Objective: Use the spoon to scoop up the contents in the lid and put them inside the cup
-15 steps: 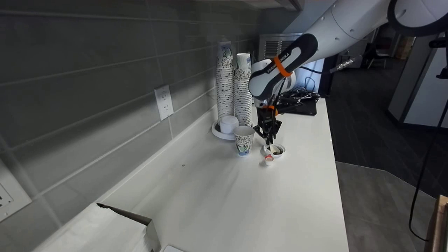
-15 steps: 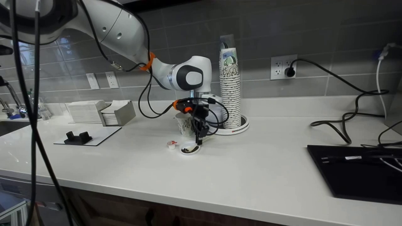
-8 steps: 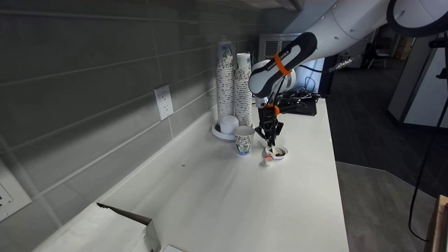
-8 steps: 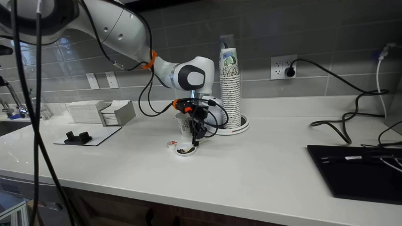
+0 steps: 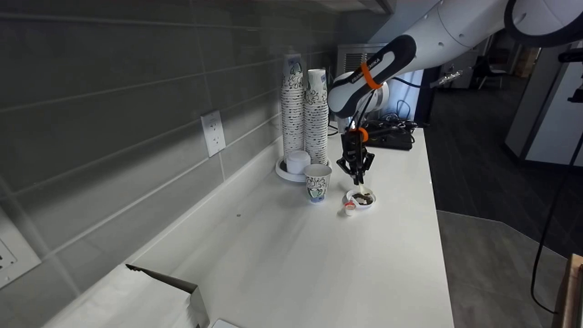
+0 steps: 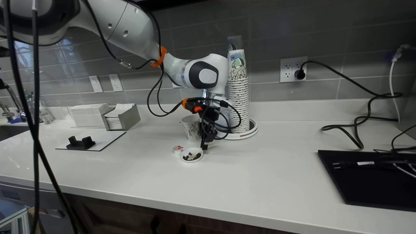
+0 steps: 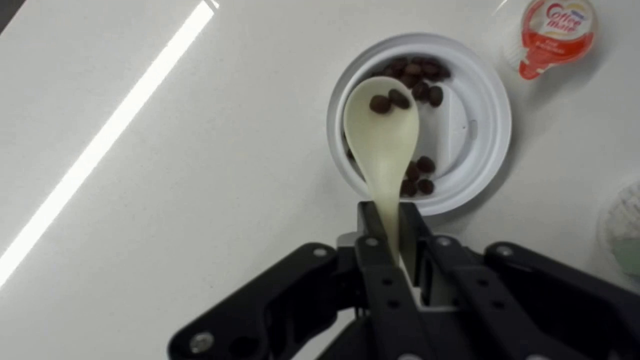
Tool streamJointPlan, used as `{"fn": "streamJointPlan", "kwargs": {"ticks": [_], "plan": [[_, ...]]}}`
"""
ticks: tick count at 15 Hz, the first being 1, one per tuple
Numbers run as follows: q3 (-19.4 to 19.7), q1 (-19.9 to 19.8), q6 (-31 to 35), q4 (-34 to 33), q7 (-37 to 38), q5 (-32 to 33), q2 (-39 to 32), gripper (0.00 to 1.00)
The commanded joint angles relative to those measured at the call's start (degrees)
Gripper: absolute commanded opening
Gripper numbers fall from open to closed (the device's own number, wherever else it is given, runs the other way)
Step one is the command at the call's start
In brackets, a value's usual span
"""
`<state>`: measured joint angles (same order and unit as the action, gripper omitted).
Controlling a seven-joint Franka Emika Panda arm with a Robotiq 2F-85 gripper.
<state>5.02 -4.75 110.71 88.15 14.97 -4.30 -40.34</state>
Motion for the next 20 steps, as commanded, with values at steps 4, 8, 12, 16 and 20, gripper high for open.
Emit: {"fn": "streamJointPlan", "kwargs": {"ticks": [4, 8, 12, 16, 20], "plan": [[-0.1, -0.6, -10.3, -6.0, 2.5, -2.3, -0.2, 0.03], [-0.1, -0.9, -18.0, -11.9, 5.5, -4.4, -0.8, 0.03], [0.5, -0.8, -19.5, -16.4, 12.7, -7.8, -1.3, 0.03], [0.3, -1.2, -17.6, -17.3, 21.9, -14.4, -1.0, 0.03], [0.4, -0.5, -10.3, -14.2, 29.8, -19.1, 0.5, 0.03]]}}
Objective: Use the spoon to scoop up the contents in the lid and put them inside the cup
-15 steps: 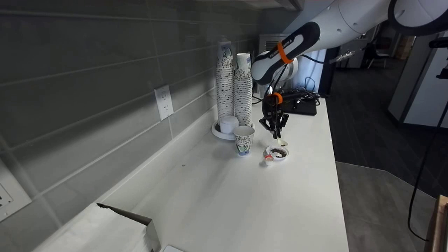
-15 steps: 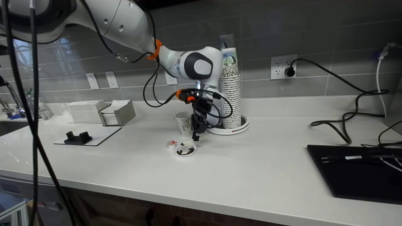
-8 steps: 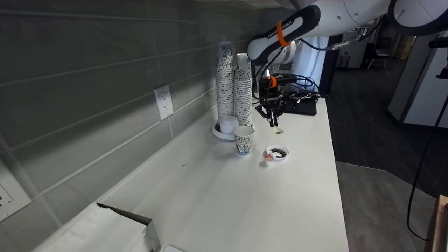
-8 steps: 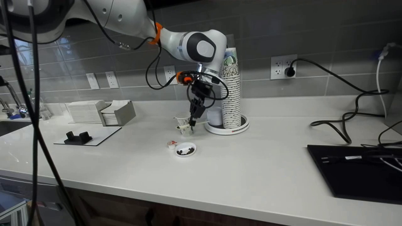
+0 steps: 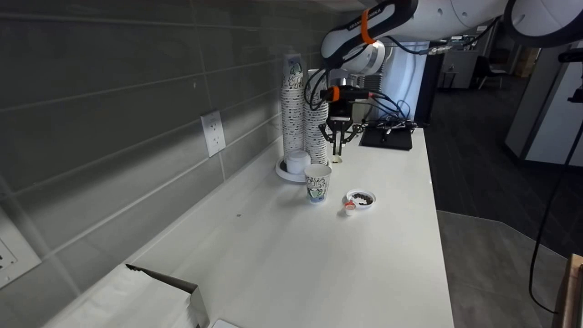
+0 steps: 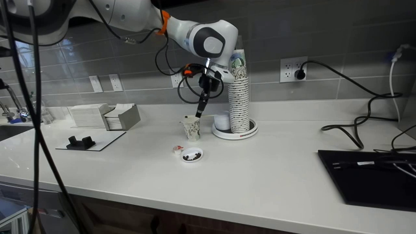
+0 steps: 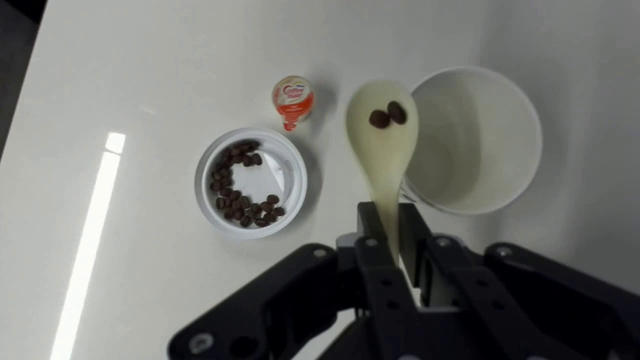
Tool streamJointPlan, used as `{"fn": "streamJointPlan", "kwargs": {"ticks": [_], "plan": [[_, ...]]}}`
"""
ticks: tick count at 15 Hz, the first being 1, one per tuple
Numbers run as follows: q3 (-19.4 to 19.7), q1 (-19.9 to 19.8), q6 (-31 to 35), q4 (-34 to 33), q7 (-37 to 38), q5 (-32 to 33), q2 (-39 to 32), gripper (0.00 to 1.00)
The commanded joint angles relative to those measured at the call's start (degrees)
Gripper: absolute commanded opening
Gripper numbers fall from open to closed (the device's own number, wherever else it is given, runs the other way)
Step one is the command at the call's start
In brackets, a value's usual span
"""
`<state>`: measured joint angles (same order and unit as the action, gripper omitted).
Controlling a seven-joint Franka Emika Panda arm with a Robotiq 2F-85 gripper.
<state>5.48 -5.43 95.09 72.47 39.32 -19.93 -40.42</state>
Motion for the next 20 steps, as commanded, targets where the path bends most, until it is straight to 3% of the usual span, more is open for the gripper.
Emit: {"fn": "streamJointPlan", "kwargs": {"ticks": [1, 9, 20], "plan": [[0.1, 0.7, 8.2, 2.4, 7.0, -3.3, 1.0, 0.03], [0.0, 6.0, 22.1, 9.1, 15.5, 0.8, 3.2, 0.03], [1.6, 10.6, 28.9, 23.8, 16.5, 14.9, 14.2, 0.03]]}}
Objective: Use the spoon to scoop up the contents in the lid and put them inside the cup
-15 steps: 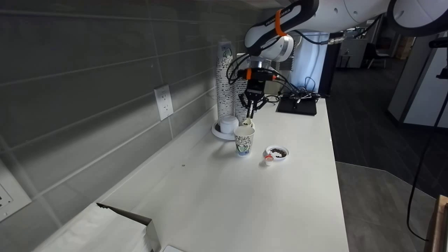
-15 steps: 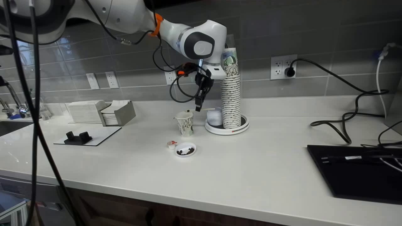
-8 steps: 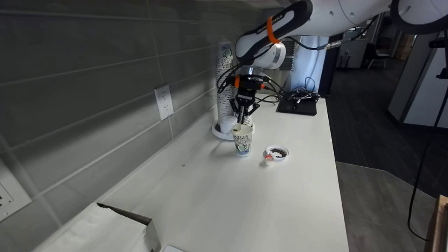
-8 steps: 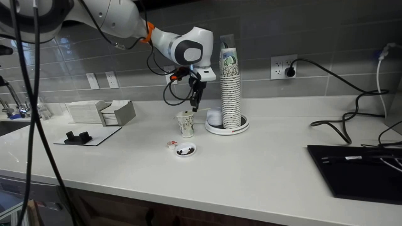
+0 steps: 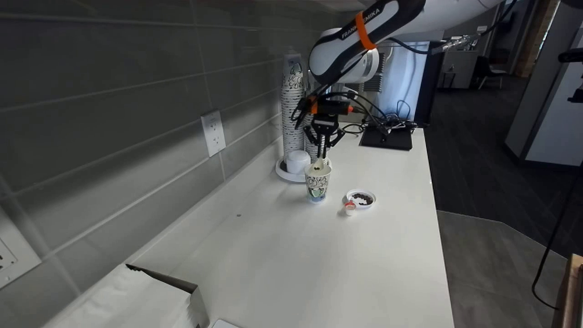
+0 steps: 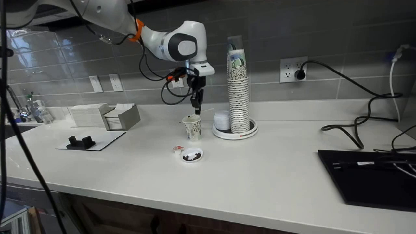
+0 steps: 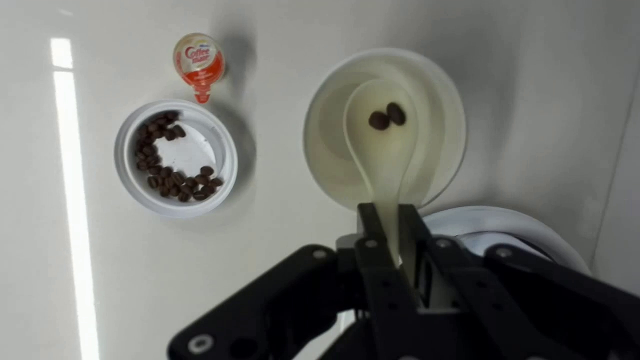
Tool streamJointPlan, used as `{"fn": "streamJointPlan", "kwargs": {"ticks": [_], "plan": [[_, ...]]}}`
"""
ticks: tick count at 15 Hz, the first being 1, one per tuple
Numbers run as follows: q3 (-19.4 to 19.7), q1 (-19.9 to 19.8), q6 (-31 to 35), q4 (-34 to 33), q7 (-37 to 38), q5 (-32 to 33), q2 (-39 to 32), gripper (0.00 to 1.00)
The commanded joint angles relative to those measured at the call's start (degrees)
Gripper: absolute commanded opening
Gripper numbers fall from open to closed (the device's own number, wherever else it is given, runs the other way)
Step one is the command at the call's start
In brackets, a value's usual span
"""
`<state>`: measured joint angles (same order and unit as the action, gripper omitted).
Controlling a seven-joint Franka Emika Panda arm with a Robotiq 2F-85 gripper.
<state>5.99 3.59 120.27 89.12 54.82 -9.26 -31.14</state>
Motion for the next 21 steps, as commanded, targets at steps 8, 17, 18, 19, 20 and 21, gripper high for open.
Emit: {"fn": "streamJointPlan", "kwargs": {"ticks": [8, 17, 18, 19, 20, 21], "plan": [[1.8, 3.8, 19.7, 15.7, 3.2, 12.9, 7.0, 0.03], [7.6, 10.7, 39.8, 25.1, 6.6, 24.9, 9.3, 0.03], [8.7, 11.8, 41.2, 26.1, 7.0, 26.5, 9.8, 0.03], [10.2, 13.3, 42.7, 27.3, 7.3, 28.8, 10.4, 0.03], [11.5, 14.5, 43.9, 28.3, 7.6, 30.9, 11.1, 0.03], [13.0, 15.9, 44.8, 29.6, 8.2, 33.2, 12.0, 0.03]]}}
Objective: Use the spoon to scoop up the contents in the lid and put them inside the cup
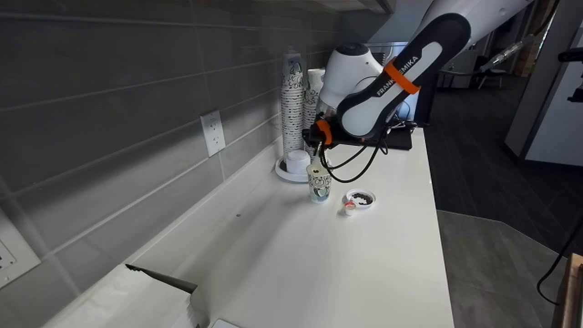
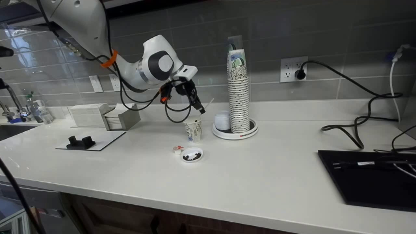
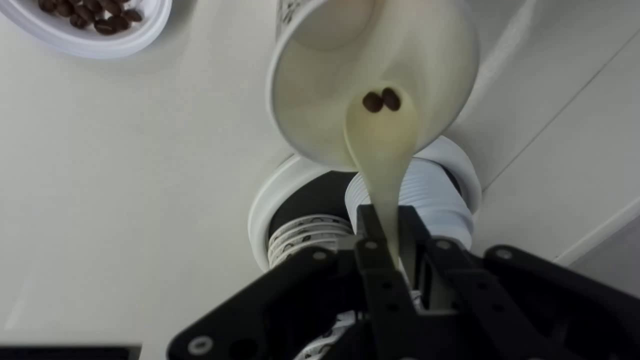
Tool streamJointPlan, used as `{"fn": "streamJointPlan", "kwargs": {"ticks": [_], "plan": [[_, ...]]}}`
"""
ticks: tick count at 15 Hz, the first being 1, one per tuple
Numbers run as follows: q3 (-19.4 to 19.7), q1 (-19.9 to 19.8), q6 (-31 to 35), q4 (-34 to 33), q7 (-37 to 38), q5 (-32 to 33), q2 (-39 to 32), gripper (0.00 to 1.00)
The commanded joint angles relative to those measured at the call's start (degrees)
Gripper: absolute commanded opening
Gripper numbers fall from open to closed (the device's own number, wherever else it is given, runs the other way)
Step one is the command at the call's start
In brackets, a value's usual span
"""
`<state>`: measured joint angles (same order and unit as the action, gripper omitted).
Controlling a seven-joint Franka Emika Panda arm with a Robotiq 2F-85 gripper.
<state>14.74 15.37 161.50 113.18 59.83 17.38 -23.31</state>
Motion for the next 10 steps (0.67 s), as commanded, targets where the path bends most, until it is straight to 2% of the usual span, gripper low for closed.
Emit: {"fn": "streamJointPlan", "kwargs": {"ticks": [1, 6, 10], "plan": [[6.3, 6.0, 4.8, 6.8, 4.7, 9.5, 5.0, 0.03], [15.3, 13.4, 9.2, 10.6, 11.2, 22.3, 8.4, 0.03], [20.1, 17.2, 11.8, 10.6, 15.4, 29.7, 8.1, 0.03]]}}
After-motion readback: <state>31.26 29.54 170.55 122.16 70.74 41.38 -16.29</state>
